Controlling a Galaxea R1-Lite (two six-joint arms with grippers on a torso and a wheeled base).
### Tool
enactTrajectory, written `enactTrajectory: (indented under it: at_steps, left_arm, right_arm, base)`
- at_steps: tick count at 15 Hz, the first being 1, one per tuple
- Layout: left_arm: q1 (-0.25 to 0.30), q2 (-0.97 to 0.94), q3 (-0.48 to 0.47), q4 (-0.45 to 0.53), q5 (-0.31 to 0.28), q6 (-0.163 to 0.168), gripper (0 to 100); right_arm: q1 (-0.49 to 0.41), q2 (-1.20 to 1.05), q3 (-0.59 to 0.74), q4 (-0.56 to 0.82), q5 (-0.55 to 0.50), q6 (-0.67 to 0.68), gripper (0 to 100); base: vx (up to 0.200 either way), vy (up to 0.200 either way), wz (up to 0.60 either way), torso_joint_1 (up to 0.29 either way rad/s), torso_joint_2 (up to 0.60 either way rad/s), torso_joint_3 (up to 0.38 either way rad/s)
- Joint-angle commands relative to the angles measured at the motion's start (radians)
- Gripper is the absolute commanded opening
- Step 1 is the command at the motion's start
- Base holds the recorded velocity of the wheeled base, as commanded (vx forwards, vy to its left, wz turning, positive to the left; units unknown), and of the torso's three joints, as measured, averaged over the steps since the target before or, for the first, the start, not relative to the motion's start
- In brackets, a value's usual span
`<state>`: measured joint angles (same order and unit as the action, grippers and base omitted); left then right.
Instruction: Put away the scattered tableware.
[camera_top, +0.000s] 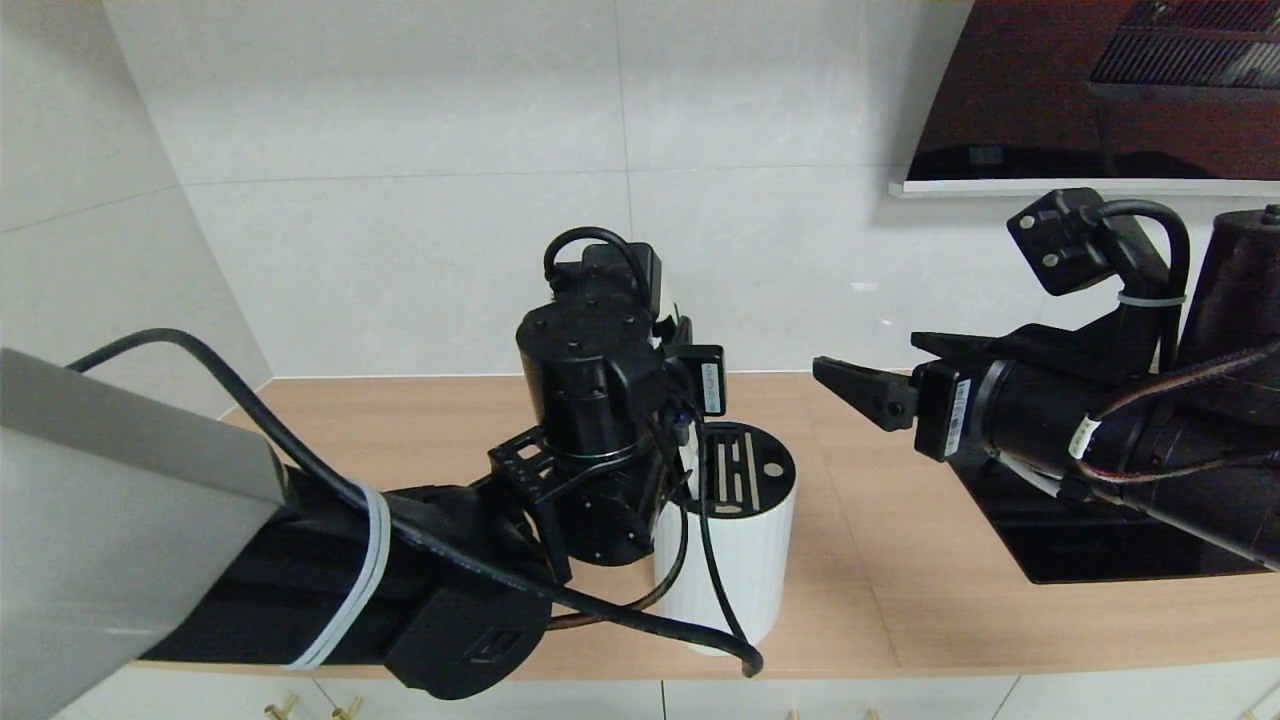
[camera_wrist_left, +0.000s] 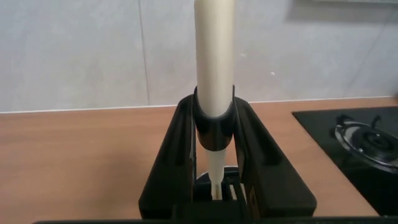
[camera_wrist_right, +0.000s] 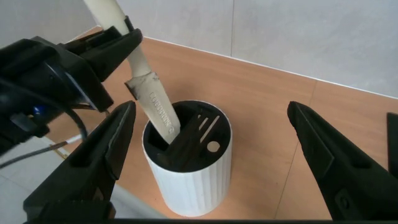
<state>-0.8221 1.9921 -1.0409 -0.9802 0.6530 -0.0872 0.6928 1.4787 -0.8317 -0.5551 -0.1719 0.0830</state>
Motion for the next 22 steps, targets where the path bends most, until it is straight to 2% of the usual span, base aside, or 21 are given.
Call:
enactTrajectory:
  at_steps: [1, 6, 10, 13, 22]
  left_arm:
    - [-0.012, 0.036, 0.002, 0.011, -0.001, -0.003, 0]
    - [-0.023, -0.024, -0.002, -0.052, 0.007, 0.001, 0]
    - [-0.028, -0.065, -0.002, -0.049, 0.008, 0.001, 0]
    - [-0.055, -0.032, 0.008, -0.035, 0.008, -0.005, 0]
    - [-0.061, 0.050, 0.025, -0.017, 0.007, -0.023, 0]
  right_arm:
    - [0.001, 0.009, 0.000, 0.000, 0.000, 0.000, 100]
    - [0.001, 0.009, 0.000, 0.000, 0.000, 0.000, 100]
    - [0.002, 0.009, 0.000, 0.000, 0.000, 0.000, 100]
    - [0.002, 0.018, 0.000, 0.000, 0.000, 0.000, 100]
    - [0.001, 0.029, 0.003, 0.000, 0.000, 0.000, 100]
  base:
    - [0.000, 0.000, 0.00, 0.000, 0.00, 0.000]
    - [0.000, 0.000, 0.00, 0.000, 0.00, 0.000]
    - [0.000, 0.000, 0.00, 0.000, 0.00, 0.000]
    - [0.000, 0.000, 0.00, 0.000, 0.00, 0.000]
    - [0.000, 0.000, 0.00, 0.000, 0.00, 0.000]
